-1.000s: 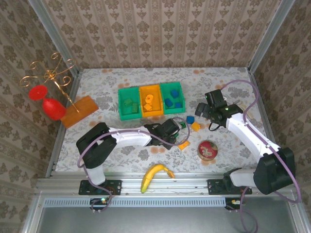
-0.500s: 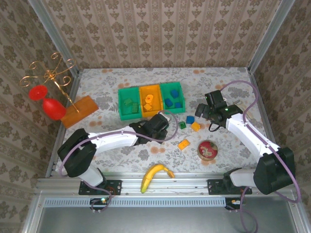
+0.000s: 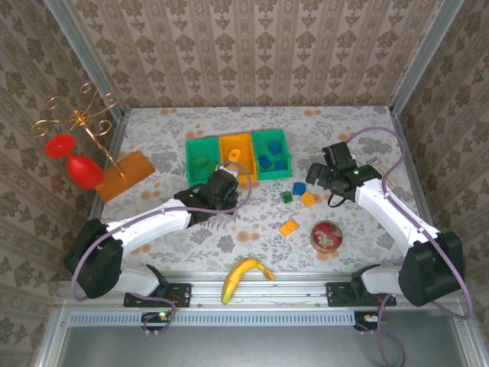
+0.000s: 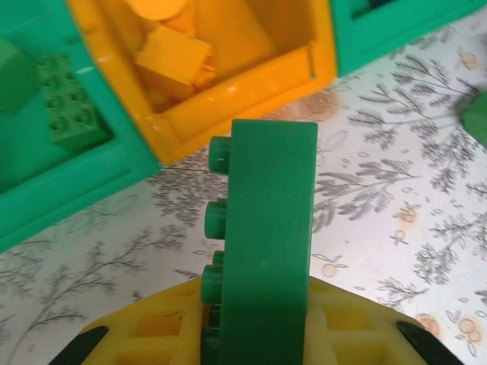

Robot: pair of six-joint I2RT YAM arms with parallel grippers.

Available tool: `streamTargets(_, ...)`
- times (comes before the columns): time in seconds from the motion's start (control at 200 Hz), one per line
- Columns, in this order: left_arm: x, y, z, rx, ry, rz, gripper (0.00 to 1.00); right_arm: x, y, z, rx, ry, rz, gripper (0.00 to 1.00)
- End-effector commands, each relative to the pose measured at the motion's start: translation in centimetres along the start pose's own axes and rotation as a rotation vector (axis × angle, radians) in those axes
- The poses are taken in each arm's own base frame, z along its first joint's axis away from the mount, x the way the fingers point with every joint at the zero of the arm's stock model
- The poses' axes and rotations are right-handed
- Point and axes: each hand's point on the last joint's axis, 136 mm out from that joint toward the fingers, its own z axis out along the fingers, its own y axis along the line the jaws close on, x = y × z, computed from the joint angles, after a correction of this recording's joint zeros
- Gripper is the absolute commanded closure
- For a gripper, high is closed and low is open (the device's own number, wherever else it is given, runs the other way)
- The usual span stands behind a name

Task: Sort the legos into containers by color
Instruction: Pick up the lego from the center of the table, then place the lego in the container.

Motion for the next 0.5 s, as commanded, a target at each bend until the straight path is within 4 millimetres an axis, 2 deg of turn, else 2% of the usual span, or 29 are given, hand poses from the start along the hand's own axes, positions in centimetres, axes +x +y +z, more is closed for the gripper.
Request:
streamTargets(0.0,0.3,2.3,-0.9,-0.061,0.001,-0.027,0.92,0.2,0.3,0.2,-0.009,0.0,0.013,0.0)
streamTargets(0.2,-0.6,5.5,-1.8,-0.116,-0.032,-0.088,0.92,0.2,0.7,0.1,-0.014,0.002,0.001,0.0)
streamTargets(0.495,-3.8,9.1,-2.7,-0.172,-0.1,-0.146,0.92,0.2,1.1,0.0,-0.017,0.002,-0.009,0.0)
